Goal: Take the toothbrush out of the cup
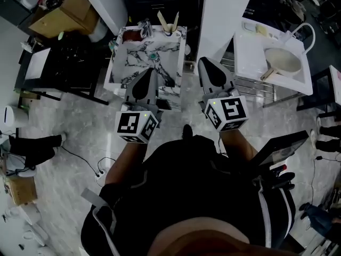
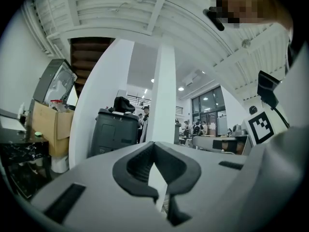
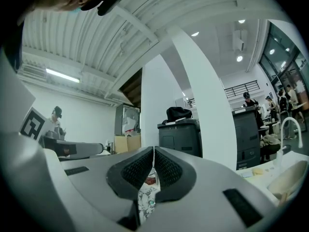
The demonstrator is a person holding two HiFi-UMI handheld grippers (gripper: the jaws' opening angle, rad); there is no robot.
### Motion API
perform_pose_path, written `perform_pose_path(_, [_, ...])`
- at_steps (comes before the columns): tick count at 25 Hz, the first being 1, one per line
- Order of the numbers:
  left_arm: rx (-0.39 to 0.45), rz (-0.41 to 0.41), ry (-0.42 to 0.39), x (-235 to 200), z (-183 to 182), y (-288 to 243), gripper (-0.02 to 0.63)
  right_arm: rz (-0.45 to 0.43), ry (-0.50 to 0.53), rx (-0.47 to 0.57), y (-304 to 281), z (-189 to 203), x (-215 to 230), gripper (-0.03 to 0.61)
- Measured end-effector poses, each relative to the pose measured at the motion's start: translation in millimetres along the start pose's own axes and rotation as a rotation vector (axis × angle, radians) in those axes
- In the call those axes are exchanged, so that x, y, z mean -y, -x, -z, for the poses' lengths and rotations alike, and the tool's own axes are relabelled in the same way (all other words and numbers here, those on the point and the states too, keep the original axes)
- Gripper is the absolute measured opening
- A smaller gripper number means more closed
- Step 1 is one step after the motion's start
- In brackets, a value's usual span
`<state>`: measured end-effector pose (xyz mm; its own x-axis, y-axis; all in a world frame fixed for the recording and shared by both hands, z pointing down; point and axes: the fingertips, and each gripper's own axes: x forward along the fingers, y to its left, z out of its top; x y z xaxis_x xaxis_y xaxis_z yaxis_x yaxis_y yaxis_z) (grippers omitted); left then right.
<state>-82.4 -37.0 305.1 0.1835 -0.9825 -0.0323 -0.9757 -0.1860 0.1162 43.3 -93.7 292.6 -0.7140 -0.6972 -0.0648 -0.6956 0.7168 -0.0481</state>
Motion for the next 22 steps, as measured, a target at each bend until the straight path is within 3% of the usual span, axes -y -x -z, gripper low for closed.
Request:
perform_pose_path(7, [-0.012, -0.013, 0.003, -2, 8, -41, 0.002, -0.034, -0.016, 0.005, -25, 7, 30, 0.026])
perform_pose_path(13, [-0.061, -0.017, -0.021, -6, 18, -60, 0.002, -0.021, 0.056, 0.014, -43, 12, 47, 0.026])
perform_pose_path(22, [-0.06, -0.009, -0.035, -33, 16, -89, 0.002, -0.008, 0.021, 0.02, -77, 19, 53, 0.026])
